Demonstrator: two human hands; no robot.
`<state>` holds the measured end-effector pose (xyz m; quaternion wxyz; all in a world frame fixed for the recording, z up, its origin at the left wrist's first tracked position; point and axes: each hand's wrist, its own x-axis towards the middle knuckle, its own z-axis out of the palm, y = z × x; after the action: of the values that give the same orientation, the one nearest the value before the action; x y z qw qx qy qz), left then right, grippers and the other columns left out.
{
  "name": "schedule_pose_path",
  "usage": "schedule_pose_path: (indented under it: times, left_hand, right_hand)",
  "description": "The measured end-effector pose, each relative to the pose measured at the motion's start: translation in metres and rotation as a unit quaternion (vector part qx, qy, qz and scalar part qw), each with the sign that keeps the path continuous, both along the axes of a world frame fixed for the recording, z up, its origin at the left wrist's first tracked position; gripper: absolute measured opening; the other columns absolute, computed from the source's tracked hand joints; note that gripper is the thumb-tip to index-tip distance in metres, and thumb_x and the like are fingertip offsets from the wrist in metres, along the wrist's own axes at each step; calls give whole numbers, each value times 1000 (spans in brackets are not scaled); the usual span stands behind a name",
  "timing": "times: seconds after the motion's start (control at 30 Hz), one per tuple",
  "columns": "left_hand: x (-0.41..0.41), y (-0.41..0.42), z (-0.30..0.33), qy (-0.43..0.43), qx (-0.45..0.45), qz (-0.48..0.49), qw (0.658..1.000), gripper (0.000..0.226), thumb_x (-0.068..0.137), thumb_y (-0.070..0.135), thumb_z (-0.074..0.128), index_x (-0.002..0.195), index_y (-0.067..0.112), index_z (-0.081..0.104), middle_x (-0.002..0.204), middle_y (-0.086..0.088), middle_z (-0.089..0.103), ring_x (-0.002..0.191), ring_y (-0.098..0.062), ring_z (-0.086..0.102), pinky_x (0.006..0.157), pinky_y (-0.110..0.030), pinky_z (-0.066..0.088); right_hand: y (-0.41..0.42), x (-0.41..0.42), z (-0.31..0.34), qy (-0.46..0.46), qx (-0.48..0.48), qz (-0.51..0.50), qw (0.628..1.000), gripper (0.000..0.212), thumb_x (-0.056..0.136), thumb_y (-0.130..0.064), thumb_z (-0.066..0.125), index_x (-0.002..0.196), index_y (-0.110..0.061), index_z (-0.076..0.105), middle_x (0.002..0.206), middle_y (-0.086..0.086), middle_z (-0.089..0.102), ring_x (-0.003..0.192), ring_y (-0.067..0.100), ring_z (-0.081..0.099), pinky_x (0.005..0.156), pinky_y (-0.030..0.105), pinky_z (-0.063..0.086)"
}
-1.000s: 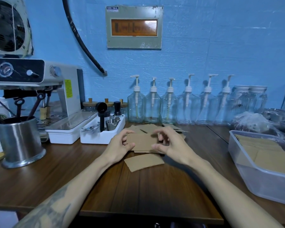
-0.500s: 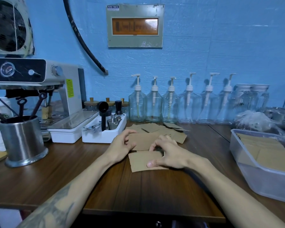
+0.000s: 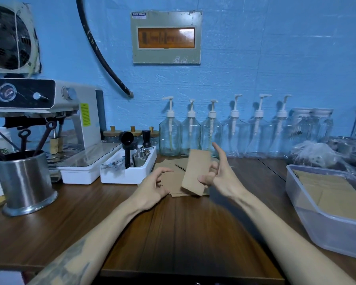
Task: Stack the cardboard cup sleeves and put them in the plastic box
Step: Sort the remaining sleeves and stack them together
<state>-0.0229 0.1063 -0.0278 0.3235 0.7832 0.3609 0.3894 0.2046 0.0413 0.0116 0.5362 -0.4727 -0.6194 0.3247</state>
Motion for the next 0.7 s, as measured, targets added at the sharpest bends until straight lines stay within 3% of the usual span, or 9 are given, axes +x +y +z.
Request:
schedule_pose_path:
  times: [0.07,0.13,0.27,0.33,0.4,0.47,0.53,0.63,0.7]
  left_hand:
    - [0,-2,1,7,1,-12,1000,52,86,-13,63,128,16,49,96,9,61,70,13,57,65,-7,42]
    - [0,-3,2,16,-2,-19,1000,56,84,-12,65,130,15,48,100,8,60,70,13,56,65,-7,42]
    - [1,-8,5,27,3,-15,1000,57,83,1,74,130,23,49,85,12,50,60,6,48,62,-8,39]
    - [0,-9,6,33,18,-5,999,57,82,11,78,129,27,50,84,16,45,68,3,48,62,-9,37]
    - [0,-10,7,35,20,-4,999,57,81,16,80,129,27,50,87,16,47,72,4,49,62,-9,36]
    - [2,-12,8,31,23,-3,999,54,82,14,79,128,22,50,87,14,50,67,14,52,61,-7,39]
    - [3,-13,9,31,29,9,999,50,84,12,76,127,18,50,82,15,48,63,18,50,60,-6,39]
    - [2,-11,8,20,34,16,999,42,88,7,71,125,16,53,86,13,53,60,13,51,58,-7,39]
    - [1,-10,8,20,47,23,998,37,91,9,68,121,24,54,100,15,56,64,13,51,62,-7,39]
  right_hand:
    - [-2,-4,0,14,0,-6,1000,109,83,16,64,151,-44,4,116,13,59,62,23,70,62,29,58]
    - [-2,-9,-3,27,4,-28,999,92,85,12,65,145,-44,23,102,17,65,66,29,70,62,29,58]
    - [8,-12,-9,-1,28,-133,991,34,90,-11,69,118,-26,57,104,2,70,72,15,68,70,31,58]
    - [12,-11,-11,-9,41,-162,986,18,90,-18,69,108,-22,67,97,-7,72,86,13,67,78,29,55]
    - [13,-12,-14,27,31,-156,987,11,91,-19,68,102,-20,71,91,-7,74,84,14,66,77,30,55]
    - [10,-16,-15,78,1,-123,989,10,94,-19,64,98,-20,73,90,0,75,75,15,62,72,28,55]
    - [11,-19,-19,60,-13,-102,993,14,96,-21,61,94,-24,74,95,2,74,78,15,61,77,27,53]
    - [18,-14,-27,-129,7,-130,983,23,95,-25,62,117,-25,70,106,-5,59,105,16,57,100,33,46]
    - [20,-11,-29,-221,29,-148,964,59,91,-25,67,145,-31,45,113,-4,48,113,15,48,106,34,40]
